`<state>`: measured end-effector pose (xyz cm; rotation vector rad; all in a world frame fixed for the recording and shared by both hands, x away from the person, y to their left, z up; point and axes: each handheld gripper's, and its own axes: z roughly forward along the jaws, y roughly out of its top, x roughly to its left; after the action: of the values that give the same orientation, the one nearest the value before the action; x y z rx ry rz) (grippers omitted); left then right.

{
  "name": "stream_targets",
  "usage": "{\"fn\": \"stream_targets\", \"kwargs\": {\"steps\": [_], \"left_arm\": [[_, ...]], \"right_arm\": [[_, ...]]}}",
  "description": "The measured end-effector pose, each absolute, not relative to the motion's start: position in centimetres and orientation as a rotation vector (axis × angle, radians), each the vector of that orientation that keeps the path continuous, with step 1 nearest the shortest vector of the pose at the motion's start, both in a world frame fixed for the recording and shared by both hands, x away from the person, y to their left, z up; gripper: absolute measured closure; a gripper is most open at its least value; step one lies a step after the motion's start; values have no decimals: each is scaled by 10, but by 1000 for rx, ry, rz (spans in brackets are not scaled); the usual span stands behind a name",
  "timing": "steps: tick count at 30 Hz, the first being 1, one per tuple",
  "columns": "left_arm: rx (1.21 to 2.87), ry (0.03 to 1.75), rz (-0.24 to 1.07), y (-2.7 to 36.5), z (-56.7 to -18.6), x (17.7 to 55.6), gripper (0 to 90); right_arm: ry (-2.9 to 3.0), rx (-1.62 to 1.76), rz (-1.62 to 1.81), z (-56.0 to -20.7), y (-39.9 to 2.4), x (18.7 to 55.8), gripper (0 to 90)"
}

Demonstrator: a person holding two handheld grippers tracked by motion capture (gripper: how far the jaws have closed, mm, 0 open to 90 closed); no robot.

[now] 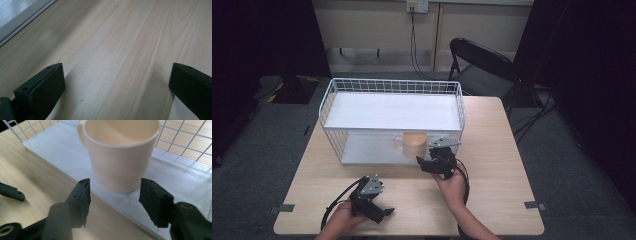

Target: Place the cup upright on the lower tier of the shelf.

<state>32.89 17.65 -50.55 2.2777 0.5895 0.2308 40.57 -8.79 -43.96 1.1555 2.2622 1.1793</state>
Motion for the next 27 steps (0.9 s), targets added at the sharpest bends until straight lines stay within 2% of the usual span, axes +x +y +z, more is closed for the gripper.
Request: {"fn": "stream_targets", "kwargs": {"steps": [3, 9, 16, 27], "left_arm": [[2283, 585, 233, 177, -505, 329, 1], [2278, 590, 231, 176, -505, 329, 1], [2283, 585, 233, 177, -505, 329, 1], [2277, 590, 231, 176, -506, 329, 1]], "right_arm": [[2274, 1146, 1199, -437, -89, 405, 298], [2301, 1090, 1222, -435, -88, 399, 212], [2328, 1041, 1222, -434, -89, 395, 169], [2375, 968, 1231, -435, -99, 387, 158]]}}
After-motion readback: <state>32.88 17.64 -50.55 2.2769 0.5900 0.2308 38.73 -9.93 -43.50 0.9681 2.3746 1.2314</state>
